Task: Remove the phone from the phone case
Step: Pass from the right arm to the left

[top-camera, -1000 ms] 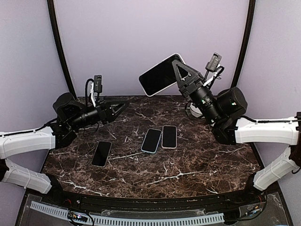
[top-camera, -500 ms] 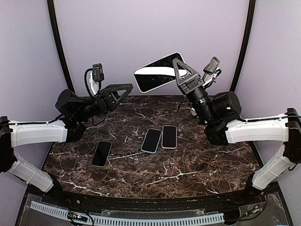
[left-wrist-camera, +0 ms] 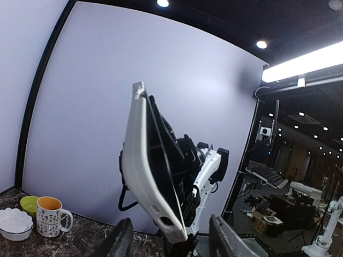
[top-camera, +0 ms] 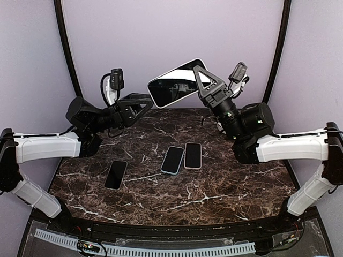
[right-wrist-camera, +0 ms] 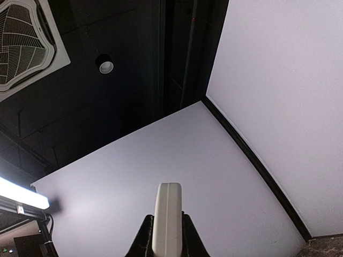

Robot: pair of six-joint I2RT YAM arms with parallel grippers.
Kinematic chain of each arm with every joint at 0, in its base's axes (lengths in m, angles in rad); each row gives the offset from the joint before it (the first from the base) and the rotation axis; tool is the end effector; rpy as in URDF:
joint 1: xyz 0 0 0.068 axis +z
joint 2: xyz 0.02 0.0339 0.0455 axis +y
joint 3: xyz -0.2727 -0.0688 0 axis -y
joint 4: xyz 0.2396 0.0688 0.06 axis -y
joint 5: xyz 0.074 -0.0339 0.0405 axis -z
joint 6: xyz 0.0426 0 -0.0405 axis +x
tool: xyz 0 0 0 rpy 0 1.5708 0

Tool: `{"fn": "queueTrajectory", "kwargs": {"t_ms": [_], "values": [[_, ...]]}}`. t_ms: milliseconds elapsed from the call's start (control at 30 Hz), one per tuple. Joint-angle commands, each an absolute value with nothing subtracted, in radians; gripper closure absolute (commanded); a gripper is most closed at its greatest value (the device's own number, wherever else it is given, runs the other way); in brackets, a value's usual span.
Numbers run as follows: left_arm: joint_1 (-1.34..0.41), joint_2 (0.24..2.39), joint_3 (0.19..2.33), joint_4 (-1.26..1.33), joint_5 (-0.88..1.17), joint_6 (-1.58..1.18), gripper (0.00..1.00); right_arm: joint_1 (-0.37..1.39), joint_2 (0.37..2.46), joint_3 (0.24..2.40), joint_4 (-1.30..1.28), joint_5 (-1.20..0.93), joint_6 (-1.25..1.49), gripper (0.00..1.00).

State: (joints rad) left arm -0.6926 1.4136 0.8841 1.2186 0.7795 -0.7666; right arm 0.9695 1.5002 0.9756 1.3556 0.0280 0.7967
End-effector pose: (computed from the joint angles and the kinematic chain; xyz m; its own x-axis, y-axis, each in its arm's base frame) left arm 0.2078 -0.2114 0.3799 -0.2522 -0.4318 -0.8660 0.9673 -0.1369 -0.2135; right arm 0.1802 0.2606 0.4036 -0.2897 0.8413 -0.4565 -0.8675 -0.0293 0.4965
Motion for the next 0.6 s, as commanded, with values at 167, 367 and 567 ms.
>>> {"fn": "queueTrajectory", "kwargs": {"t_ms": [167, 367, 567], "values": [[-0.752, 1.426, 0.962, 1.127, 0.849, -0.631, 0.54, 0.974, 1.497, 1.029, 1.418, -0.062, 0.823, 1.00], [-0.758, 1.457, 0.976, 1.181, 0.854, -0.666, 0.83, 0.986, 1.489, 0.998, 1.461, -0.037, 0.798, 1.00], [-0.764, 1.460, 0.966, 1.201, 0.838, -0.675, 1.00, 0.990, 1.481, 0.988, 1.477, -0.039, 0.776, 1.00]]}}
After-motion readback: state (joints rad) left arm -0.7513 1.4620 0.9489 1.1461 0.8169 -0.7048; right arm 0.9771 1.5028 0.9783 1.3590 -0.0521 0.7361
